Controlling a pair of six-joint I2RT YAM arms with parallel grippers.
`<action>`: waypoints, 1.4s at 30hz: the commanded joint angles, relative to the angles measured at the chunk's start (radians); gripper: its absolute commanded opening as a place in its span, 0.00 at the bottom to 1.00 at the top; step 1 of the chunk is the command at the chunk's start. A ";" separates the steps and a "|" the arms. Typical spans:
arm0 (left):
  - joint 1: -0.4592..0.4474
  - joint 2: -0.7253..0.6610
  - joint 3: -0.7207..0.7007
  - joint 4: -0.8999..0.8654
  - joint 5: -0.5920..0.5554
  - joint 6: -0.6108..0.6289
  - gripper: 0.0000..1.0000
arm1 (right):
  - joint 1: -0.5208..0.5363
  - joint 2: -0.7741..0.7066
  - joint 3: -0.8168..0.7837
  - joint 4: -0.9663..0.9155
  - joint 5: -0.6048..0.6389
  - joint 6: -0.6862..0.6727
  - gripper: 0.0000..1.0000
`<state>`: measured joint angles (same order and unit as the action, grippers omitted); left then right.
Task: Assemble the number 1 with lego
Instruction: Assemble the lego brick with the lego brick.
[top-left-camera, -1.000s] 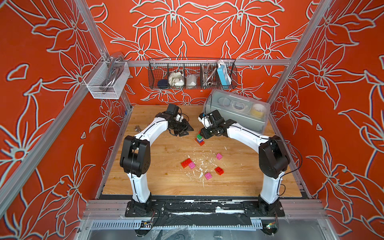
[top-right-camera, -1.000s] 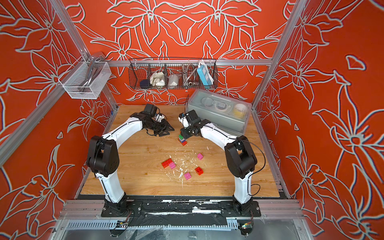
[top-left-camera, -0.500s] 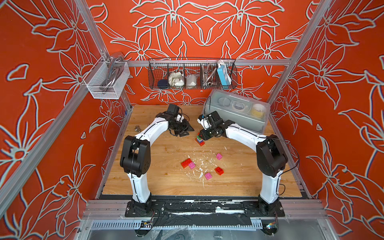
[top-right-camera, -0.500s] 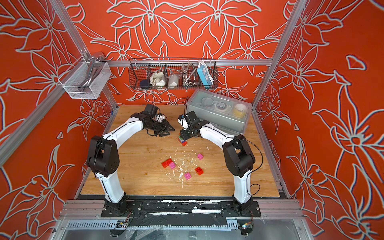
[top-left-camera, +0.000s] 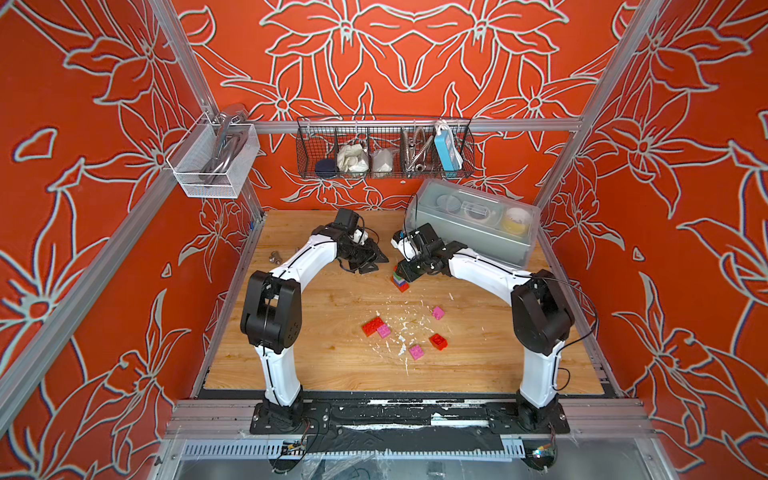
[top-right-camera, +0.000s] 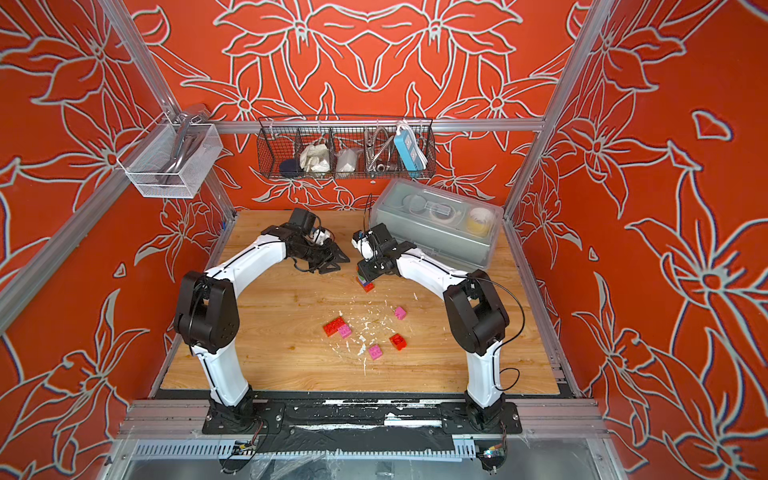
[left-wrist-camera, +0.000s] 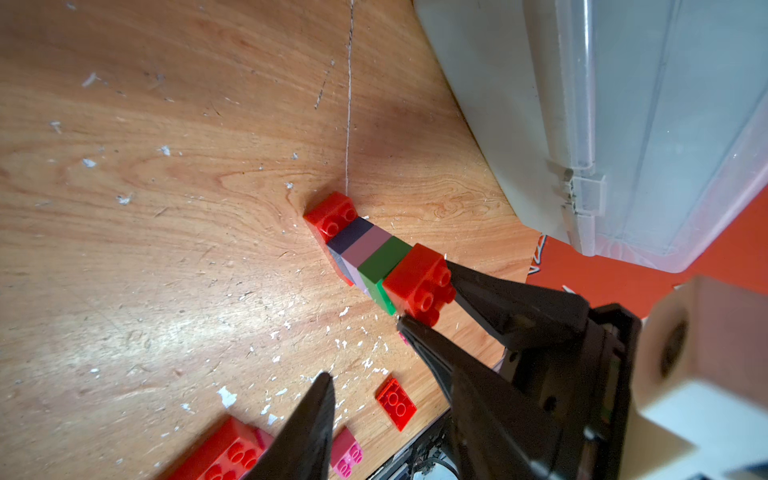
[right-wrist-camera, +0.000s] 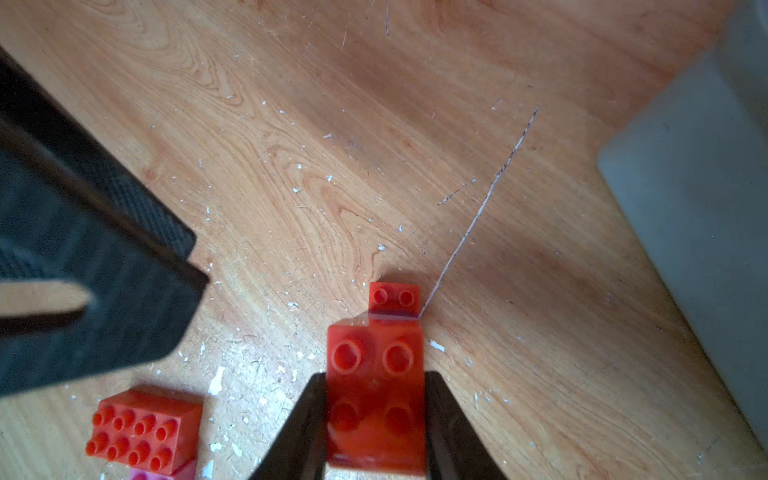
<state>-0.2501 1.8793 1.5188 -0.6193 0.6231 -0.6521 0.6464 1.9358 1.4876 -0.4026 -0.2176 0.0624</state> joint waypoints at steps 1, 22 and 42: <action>-0.006 0.021 0.015 -0.014 0.016 0.010 0.45 | 0.010 0.037 -0.017 -0.101 0.055 -0.012 0.21; -0.006 -0.010 -0.038 -0.019 0.012 0.023 0.45 | 0.009 0.022 -0.085 -0.130 0.073 0.062 0.17; -0.006 0.004 -0.039 0.005 0.018 0.024 0.44 | 0.009 0.051 -0.073 -0.228 0.046 0.027 0.15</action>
<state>-0.2501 1.8862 1.4811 -0.6159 0.6281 -0.6476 0.6559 1.9213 1.4578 -0.4133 -0.1848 0.1062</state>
